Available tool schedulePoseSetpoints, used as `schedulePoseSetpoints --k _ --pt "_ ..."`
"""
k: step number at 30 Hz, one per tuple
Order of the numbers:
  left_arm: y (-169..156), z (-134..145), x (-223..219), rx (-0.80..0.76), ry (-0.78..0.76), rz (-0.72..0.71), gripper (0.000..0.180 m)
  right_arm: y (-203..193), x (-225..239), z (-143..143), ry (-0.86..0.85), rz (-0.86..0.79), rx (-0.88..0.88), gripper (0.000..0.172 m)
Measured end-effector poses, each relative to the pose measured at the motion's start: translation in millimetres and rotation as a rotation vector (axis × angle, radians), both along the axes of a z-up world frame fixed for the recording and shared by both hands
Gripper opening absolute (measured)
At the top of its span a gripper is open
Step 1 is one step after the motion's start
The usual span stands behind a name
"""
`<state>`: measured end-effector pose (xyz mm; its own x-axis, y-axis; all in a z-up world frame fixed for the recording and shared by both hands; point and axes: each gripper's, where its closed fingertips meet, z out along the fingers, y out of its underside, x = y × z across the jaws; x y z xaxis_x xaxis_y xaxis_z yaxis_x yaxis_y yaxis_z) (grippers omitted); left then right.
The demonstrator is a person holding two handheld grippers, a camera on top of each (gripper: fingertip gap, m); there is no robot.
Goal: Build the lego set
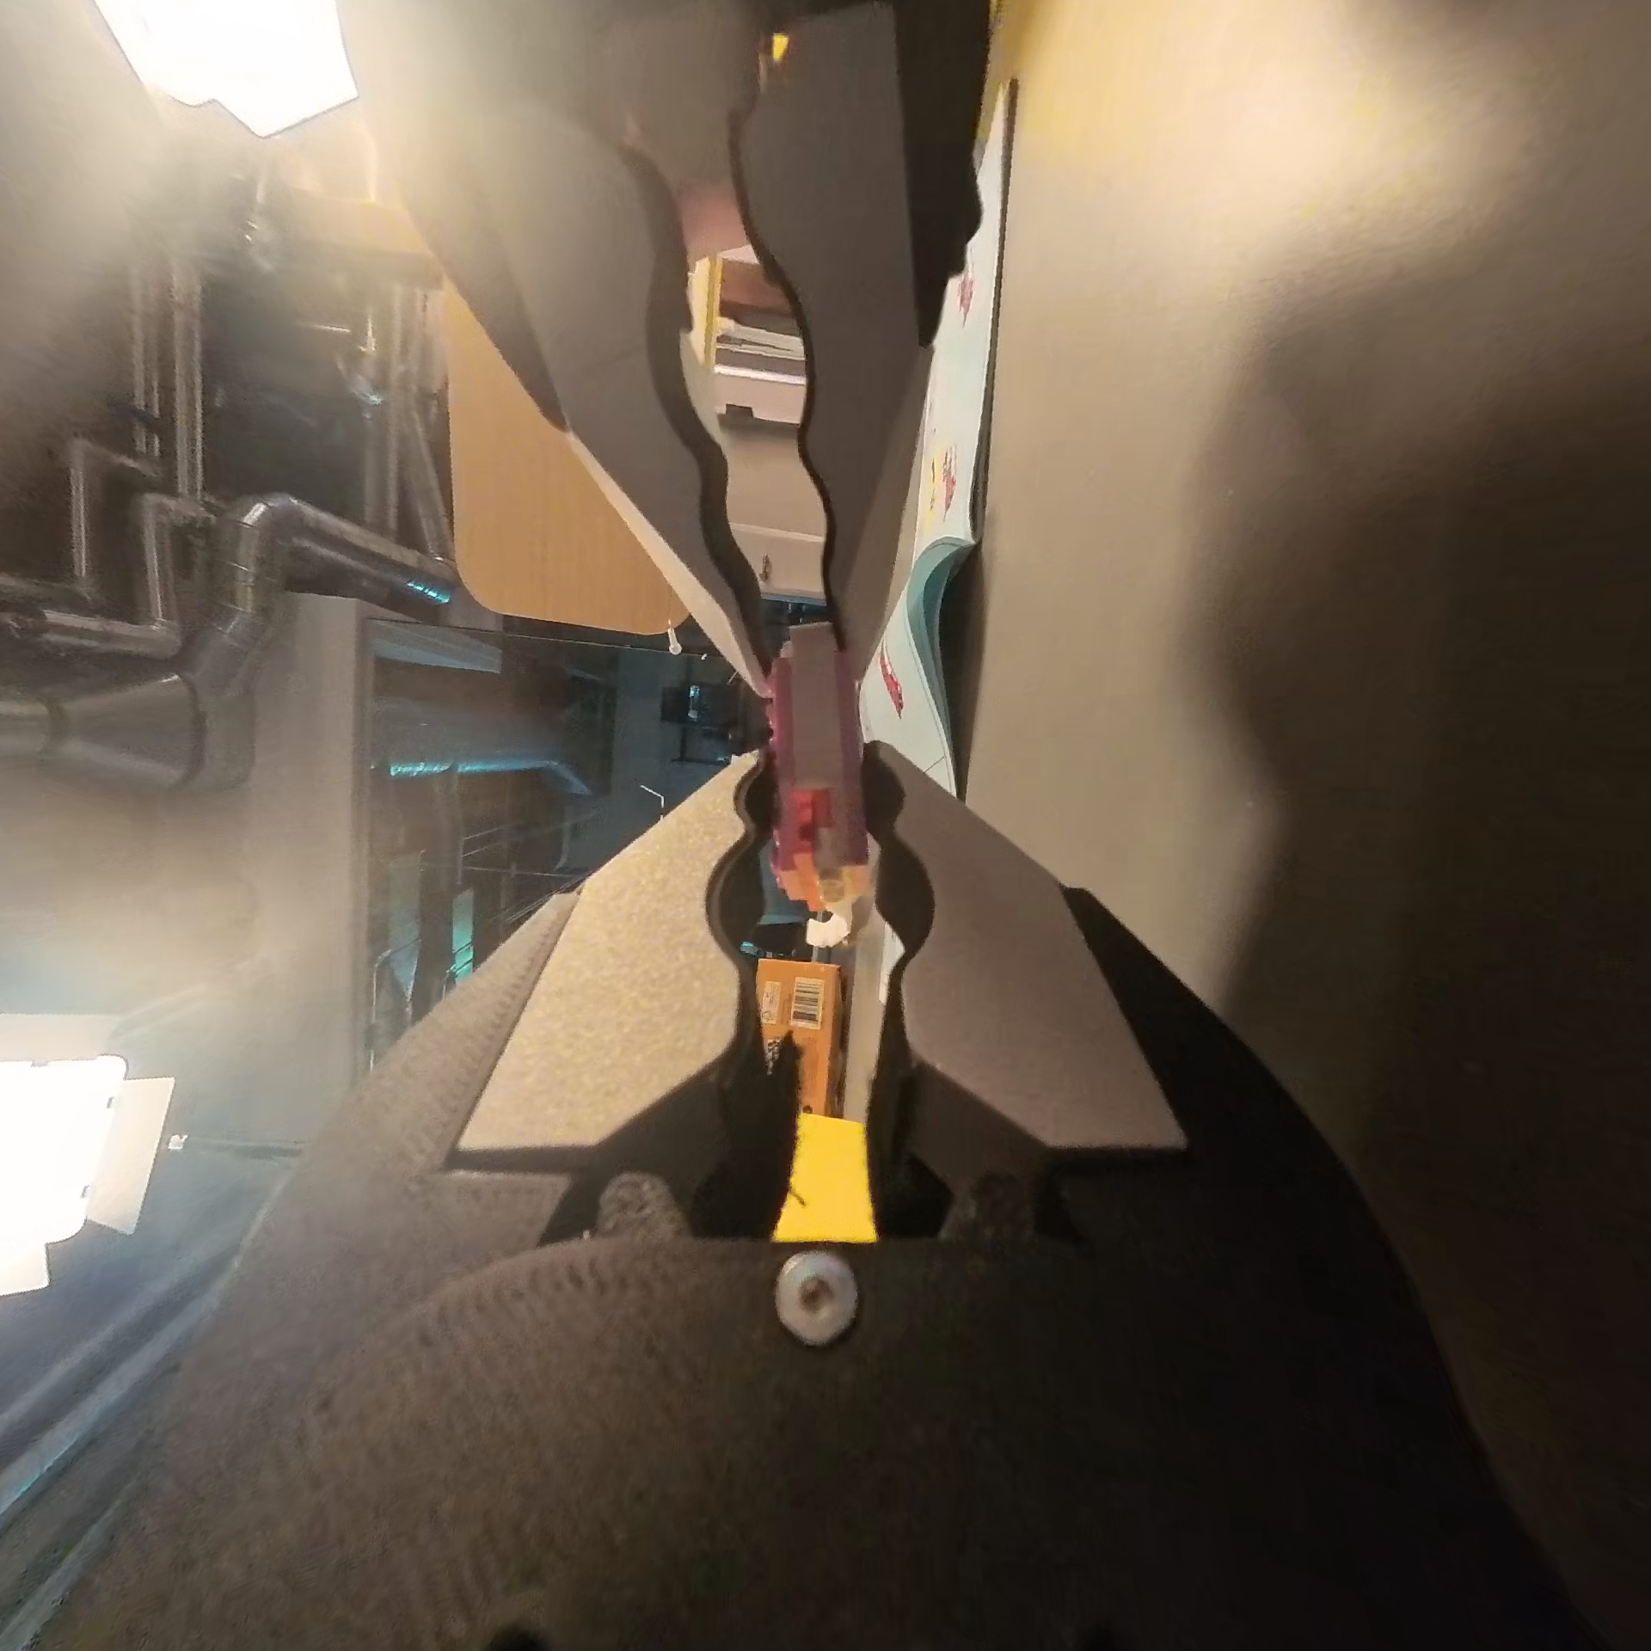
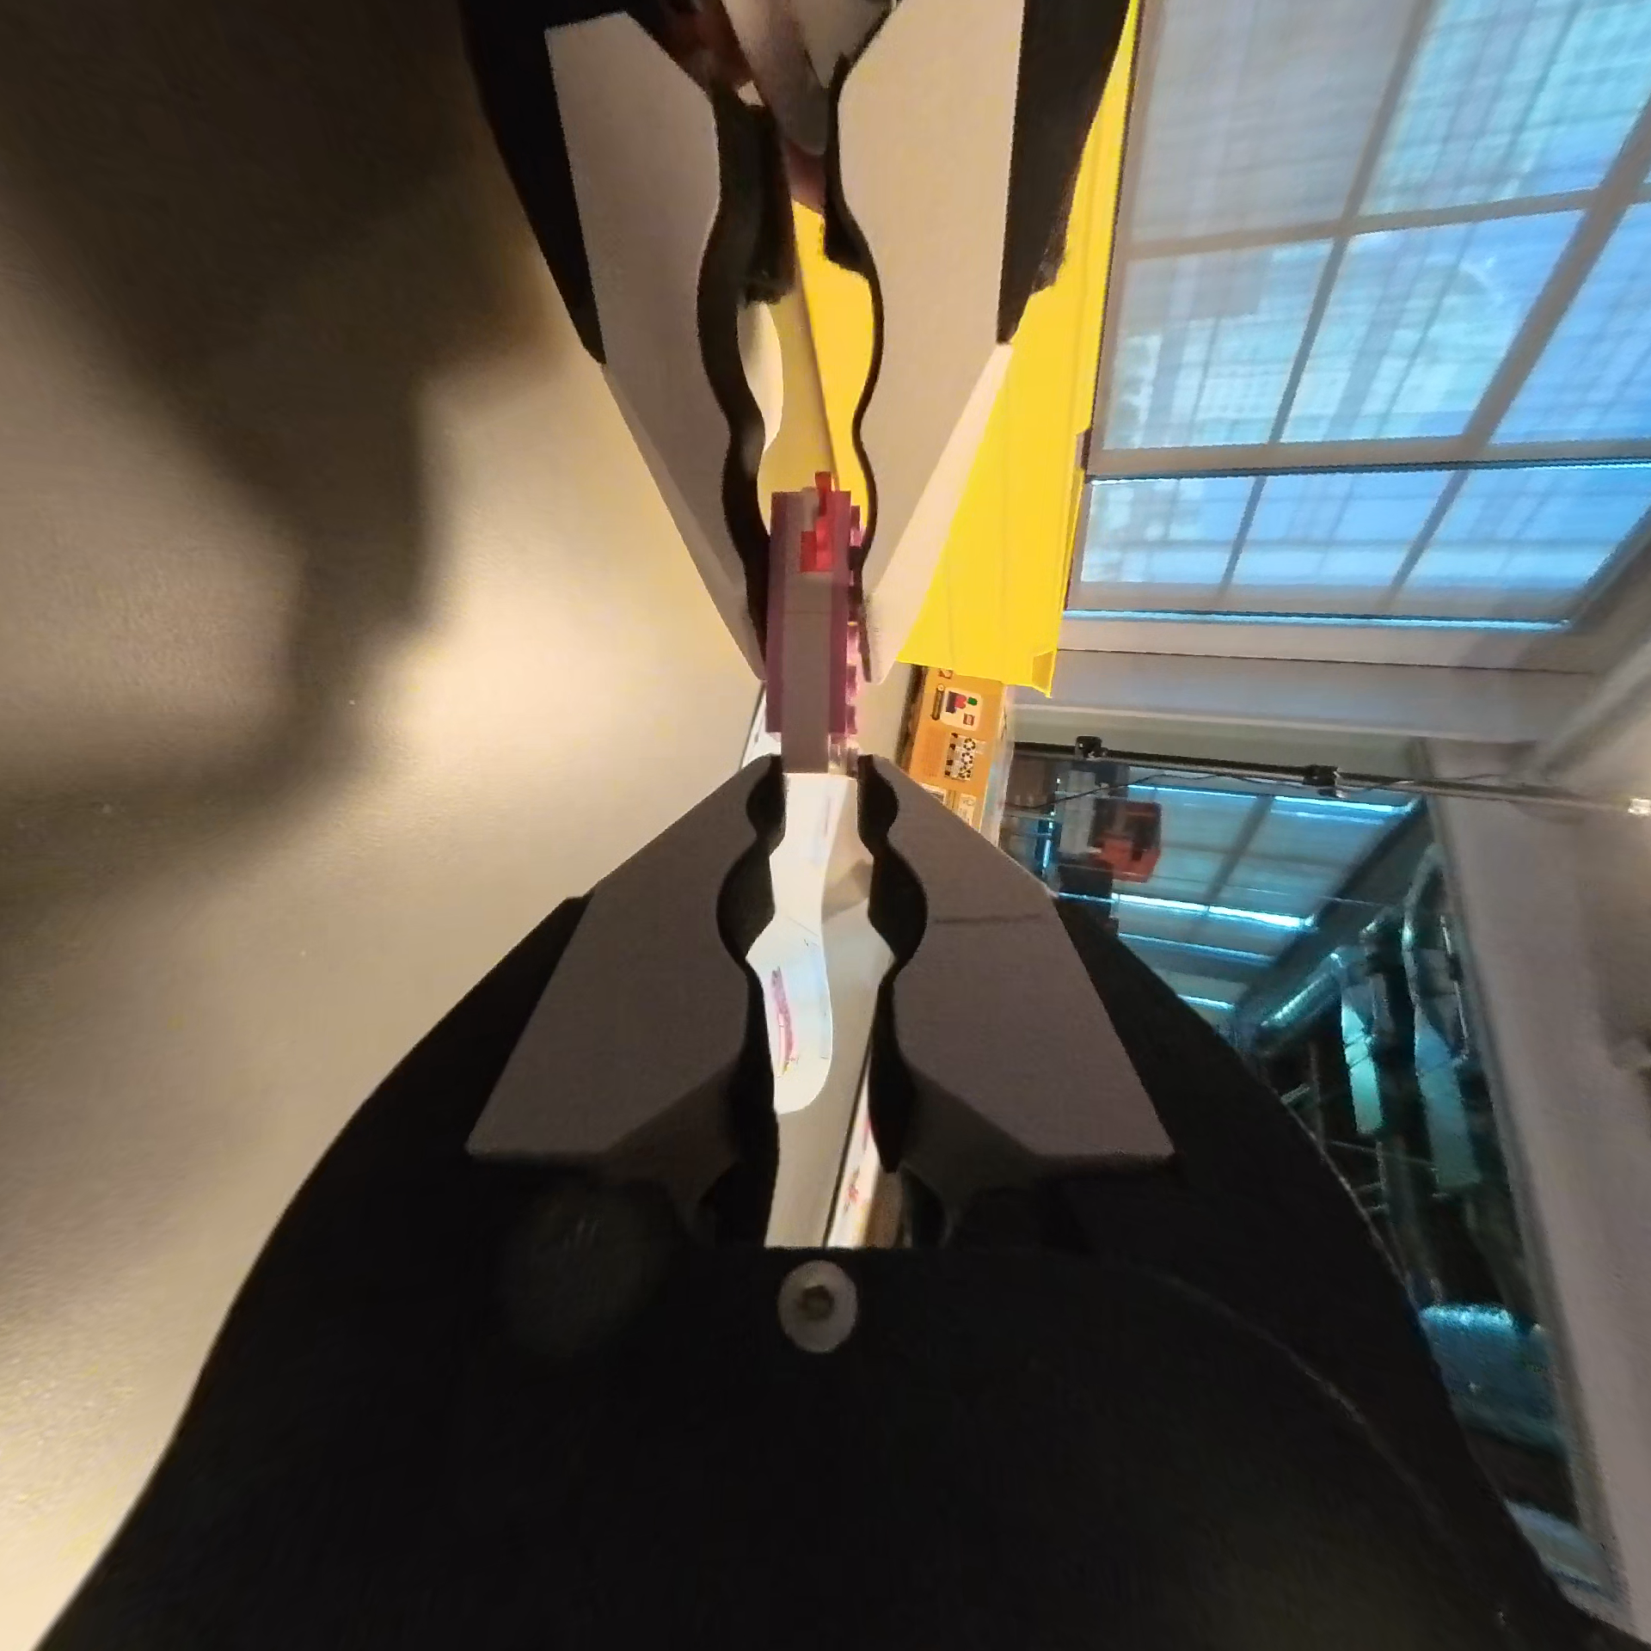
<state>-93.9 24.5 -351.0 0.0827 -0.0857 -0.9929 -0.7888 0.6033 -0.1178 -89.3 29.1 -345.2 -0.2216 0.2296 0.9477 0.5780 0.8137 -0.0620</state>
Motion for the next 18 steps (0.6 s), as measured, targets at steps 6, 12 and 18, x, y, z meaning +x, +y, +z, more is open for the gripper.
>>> schedulePoseSetpoints --k 6,12,18 --pt "-1.2 -1.6 0.9 0.024 0.024 -0.002 0.018 1.8 0.0 -3.5 -0.018 0.007 0.021 0.017" --pt "-1.6 -2.6 0.7 0.017 0.029 -0.001 0.018 2.6 1.1 -3.9 -0.033 -0.015 -0.006 0.014" --pt "-1.5 -0.5 0.3 0.002 0.003 -0.008 0.019 2.0 1.0 -2.1 -0.019 -0.003 -0.033 0.015"
